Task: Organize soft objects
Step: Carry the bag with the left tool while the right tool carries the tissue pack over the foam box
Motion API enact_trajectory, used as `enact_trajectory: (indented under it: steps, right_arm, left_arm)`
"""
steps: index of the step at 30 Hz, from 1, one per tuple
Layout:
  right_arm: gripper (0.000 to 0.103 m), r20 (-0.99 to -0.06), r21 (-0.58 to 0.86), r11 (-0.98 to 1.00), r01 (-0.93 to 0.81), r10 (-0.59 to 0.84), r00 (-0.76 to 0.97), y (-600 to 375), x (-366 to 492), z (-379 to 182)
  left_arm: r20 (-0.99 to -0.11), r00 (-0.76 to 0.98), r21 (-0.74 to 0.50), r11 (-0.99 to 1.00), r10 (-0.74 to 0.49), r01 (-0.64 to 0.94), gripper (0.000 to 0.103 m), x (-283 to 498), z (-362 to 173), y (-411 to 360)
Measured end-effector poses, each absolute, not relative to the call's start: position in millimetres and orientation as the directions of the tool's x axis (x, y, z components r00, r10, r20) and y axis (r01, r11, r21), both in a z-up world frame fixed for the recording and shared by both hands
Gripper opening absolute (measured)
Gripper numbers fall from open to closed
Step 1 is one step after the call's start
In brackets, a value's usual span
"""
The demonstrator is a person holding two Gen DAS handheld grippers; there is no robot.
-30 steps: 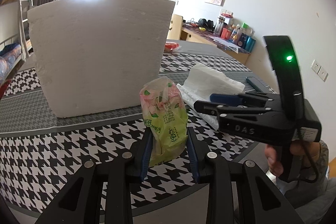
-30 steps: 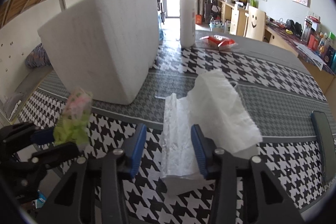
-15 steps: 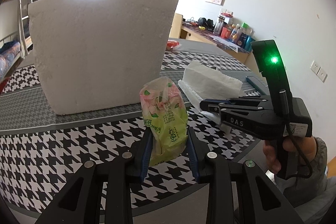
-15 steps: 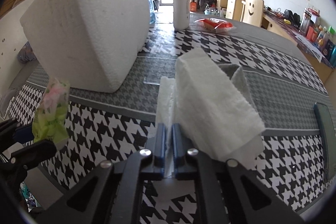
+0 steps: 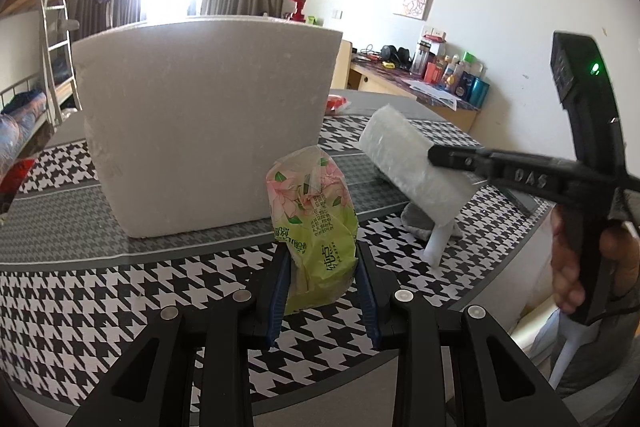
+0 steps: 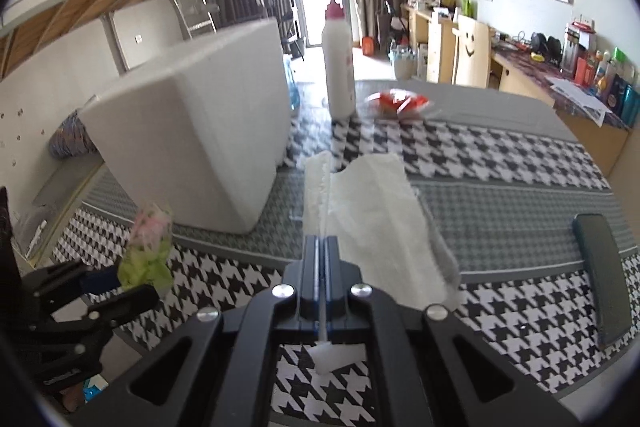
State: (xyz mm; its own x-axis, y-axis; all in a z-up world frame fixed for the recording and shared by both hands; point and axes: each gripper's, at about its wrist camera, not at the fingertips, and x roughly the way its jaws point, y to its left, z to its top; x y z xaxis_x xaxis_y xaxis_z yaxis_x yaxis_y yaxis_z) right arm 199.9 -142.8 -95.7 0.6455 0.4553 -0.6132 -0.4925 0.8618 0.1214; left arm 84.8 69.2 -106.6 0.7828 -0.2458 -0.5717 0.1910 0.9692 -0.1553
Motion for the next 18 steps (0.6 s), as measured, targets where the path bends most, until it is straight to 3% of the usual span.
enact_trajectory:
  steps: [18]
  right_arm:
    - [0.004, -0.487, 0.121, 0.861, -0.494, 0.485, 0.726, -159, 173, -52]
  left_arm:
    - [-0.511, 0.829, -0.099, 0.973, -0.229, 0.208, 0.033, 71, -80, 66]
